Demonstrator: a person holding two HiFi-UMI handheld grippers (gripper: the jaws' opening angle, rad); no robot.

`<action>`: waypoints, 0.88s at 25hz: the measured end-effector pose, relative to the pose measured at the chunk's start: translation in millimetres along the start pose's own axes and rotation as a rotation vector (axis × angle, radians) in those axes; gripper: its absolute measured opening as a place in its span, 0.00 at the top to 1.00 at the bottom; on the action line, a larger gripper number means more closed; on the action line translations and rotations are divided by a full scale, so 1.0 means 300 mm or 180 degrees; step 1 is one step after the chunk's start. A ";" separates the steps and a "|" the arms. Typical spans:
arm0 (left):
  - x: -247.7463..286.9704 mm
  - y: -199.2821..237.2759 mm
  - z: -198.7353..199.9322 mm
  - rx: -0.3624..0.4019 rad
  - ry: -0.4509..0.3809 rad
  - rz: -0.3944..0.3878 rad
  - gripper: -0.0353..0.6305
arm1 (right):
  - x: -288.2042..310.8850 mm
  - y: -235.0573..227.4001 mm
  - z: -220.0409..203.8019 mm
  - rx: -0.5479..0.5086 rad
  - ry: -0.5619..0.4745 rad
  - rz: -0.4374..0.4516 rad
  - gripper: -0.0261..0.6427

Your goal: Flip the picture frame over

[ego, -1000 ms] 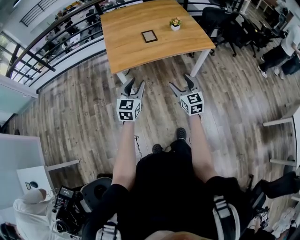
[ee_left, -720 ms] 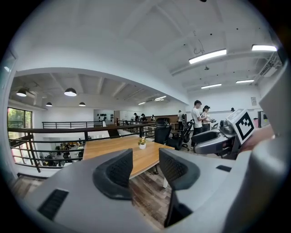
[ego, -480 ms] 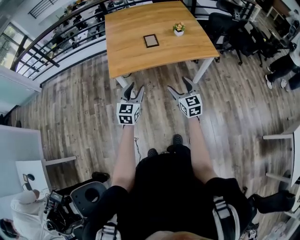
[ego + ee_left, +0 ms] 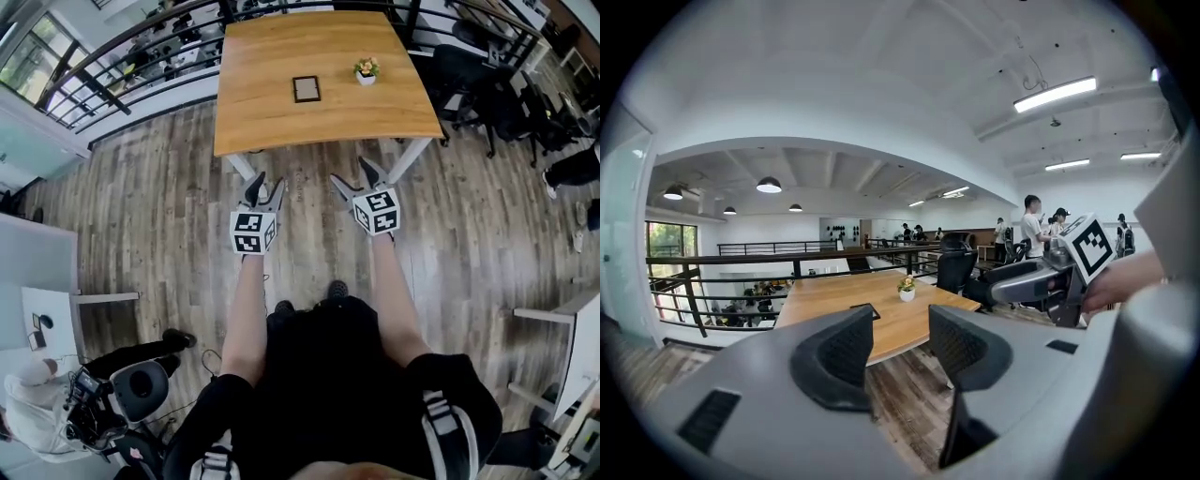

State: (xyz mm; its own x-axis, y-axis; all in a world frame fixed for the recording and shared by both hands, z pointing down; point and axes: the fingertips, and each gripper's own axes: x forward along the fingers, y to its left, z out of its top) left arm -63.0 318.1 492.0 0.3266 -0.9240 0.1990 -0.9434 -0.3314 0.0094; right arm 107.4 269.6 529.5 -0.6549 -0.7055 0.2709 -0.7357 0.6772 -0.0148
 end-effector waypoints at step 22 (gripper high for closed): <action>0.227 -0.004 -0.059 -0.0168 0.0126 -0.0035 0.67 | 0.104 -0.171 -0.057 -0.0053 0.0181 0.0081 0.44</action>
State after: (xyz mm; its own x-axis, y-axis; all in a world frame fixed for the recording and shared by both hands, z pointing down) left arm -40.5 259.0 522.8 0.3354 -0.9117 0.2371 -0.9419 -0.3300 0.0631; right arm 127.6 216.4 555.0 -0.6621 -0.6752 0.3250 -0.7155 0.6985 -0.0064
